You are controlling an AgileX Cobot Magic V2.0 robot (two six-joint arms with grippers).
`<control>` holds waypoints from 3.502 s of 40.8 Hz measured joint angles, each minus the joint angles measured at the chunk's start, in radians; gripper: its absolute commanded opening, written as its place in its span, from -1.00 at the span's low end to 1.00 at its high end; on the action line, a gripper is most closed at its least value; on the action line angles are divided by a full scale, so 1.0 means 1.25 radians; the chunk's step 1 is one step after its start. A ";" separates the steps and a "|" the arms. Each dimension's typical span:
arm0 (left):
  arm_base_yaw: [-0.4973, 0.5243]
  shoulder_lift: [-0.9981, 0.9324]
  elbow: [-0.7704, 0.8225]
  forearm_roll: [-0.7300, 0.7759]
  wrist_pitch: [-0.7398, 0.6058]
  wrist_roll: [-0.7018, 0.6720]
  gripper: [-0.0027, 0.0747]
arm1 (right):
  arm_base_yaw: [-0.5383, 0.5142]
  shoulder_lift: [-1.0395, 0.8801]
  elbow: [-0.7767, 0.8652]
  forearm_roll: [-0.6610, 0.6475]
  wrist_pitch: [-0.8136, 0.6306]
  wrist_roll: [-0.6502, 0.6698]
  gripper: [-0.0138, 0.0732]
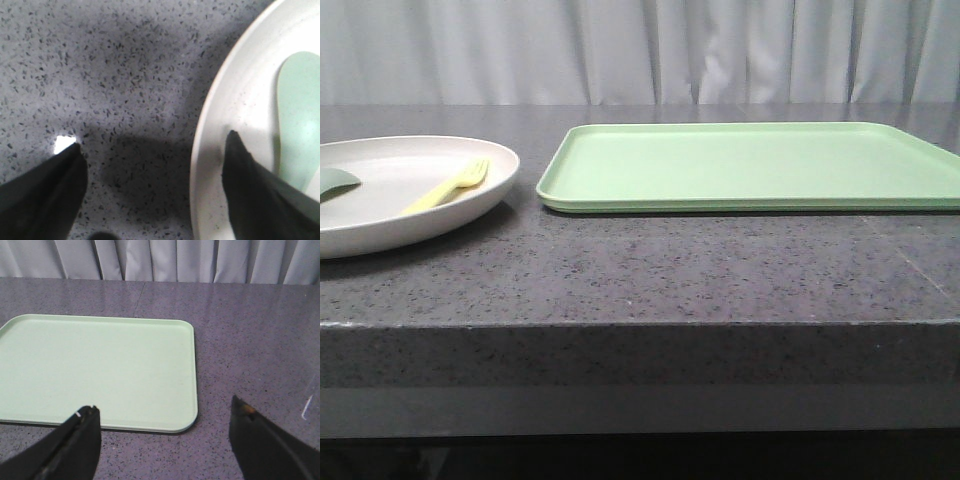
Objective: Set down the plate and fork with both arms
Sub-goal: 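Grasp the cream plate rim with the left gripper and lift it, then carry the plate over the green tray and lower it onto it, then open the left gripper and withdraw it from the plate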
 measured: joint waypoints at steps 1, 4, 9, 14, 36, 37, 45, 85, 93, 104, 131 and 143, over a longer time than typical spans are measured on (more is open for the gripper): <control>0.000 0.000 0.000 -0.004 0.000 0.000 0.09 | 0.000 0.000 0.000 0.000 0.000 0.000 0.60; 0.000 0.001 0.000 -0.014 0.000 0.000 -0.07 | 0.000 0.000 0.000 0.000 -0.001 0.000 0.60; 0.000 0.008 -0.001 -0.041 0.000 0.000 -0.15 | 0.000 0.000 0.000 0.000 -0.001 0.000 0.60; 0.000 0.015 -0.003 -0.056 -0.003 0.000 -0.18 | 0.000 0.000 0.000 0.000 -0.001 0.000 0.60; 0.003 0.016 -0.007 -0.093 -0.007 0.000 -0.98 | 0.000 0.000 0.000 0.000 -0.001 0.000 0.60; 0.007 0.014 -0.007 -0.095 -0.007 0.000 -0.98 | 0.000 0.000 0.000 0.000 -0.001 0.000 0.60; 0.056 -0.019 -0.007 -0.212 -0.001 0.073 -0.98 | 0.000 0.000 0.000 0.000 -0.001 0.000 0.60; -0.305 0.333 -0.509 -0.401 0.013 0.047 -0.98 | 0.000 0.000 0.000 0.000 0.001 0.000 0.60; -0.363 0.445 -0.640 -0.390 0.022 0.004 -0.98 | 0.000 0.000 0.000 0.000 0.004 0.000 0.60; -0.383 0.521 -0.698 -0.364 0.024 -0.045 -0.81 | 0.000 0.000 0.000 0.000 0.014 0.000 0.60; -0.349 0.485 -0.798 -0.340 0.153 -0.022 -0.44 | 0.000 0.000 0.000 0.000 0.016 0.000 0.60; -0.335 0.455 -0.838 -0.266 0.313 0.004 -0.98 | 0.000 0.000 0.000 0.000 0.016 0.000 0.60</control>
